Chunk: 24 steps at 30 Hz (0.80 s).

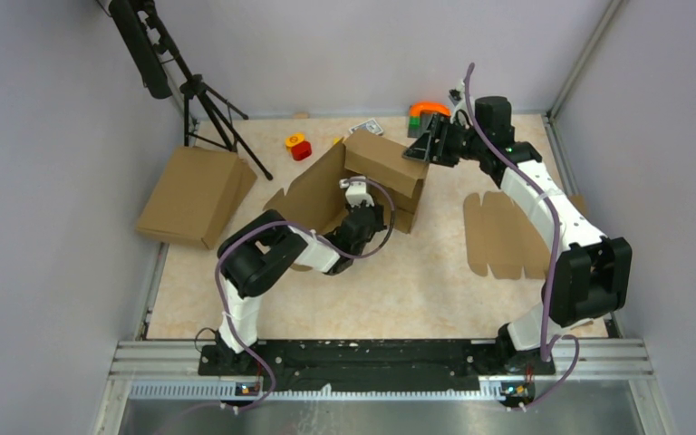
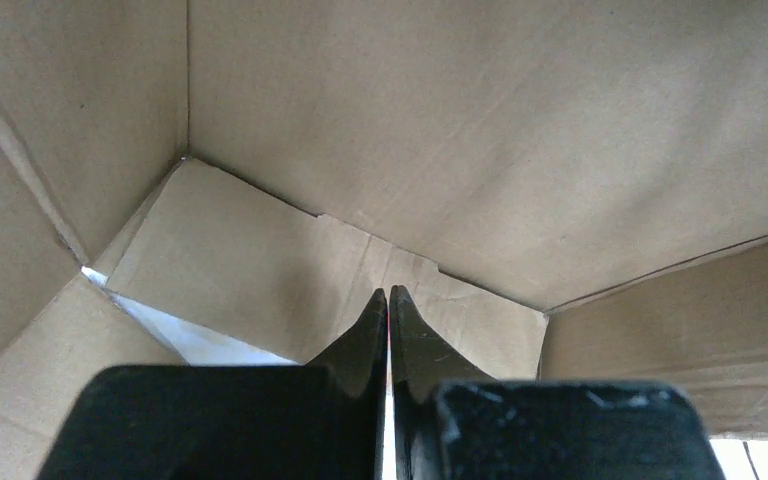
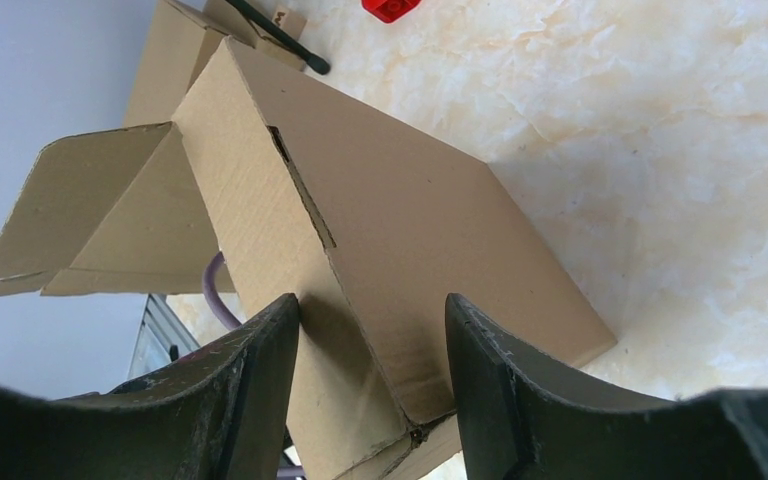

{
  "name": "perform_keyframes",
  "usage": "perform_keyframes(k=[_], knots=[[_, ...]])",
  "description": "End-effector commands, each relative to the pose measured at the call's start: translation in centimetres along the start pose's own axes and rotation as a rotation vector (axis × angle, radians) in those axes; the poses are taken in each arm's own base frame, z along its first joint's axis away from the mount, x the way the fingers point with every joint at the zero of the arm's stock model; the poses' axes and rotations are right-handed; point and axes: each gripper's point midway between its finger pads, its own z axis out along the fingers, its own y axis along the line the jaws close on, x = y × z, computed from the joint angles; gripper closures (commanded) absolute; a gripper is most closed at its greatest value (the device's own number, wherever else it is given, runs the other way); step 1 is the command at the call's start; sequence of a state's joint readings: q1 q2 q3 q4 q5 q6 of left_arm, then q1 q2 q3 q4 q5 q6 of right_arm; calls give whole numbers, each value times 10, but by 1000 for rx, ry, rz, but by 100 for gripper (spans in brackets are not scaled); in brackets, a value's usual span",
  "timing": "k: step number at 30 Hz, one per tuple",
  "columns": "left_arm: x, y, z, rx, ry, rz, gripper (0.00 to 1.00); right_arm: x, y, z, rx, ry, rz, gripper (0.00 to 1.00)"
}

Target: Fold the paper box

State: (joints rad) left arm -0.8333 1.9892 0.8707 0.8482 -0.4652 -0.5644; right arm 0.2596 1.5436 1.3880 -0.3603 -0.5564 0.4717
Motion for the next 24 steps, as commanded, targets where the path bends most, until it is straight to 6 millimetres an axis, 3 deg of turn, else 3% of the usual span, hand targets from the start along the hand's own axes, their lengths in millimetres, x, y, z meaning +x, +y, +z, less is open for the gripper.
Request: perform_keyframes(k=[1,5,8,11,17,20,24], knots=[[-10,-8,6,2,-34,-64,100,-2,5,5,-26,-6,-26,46],[15,-4,8,0,41,-35,100,-3,5,4,-25,-6,-26,46],[36,12,12,-73,104,-21,100,-2,5,4,-27,-6,-27,46],[44,23,12,-134,137,-3,100,-1,5,4,-28,-5,-27,46],[17,14,3,-101,82,-8,100,-3,6,3,-29,-6,-30,47],[-2,-3,-1,-34,35,-44,100,-3,6,3,-29,-5,-30,47],[-14,-27,3,59,5,-123,100,-4,7,4,-32,-6,-31,47]])
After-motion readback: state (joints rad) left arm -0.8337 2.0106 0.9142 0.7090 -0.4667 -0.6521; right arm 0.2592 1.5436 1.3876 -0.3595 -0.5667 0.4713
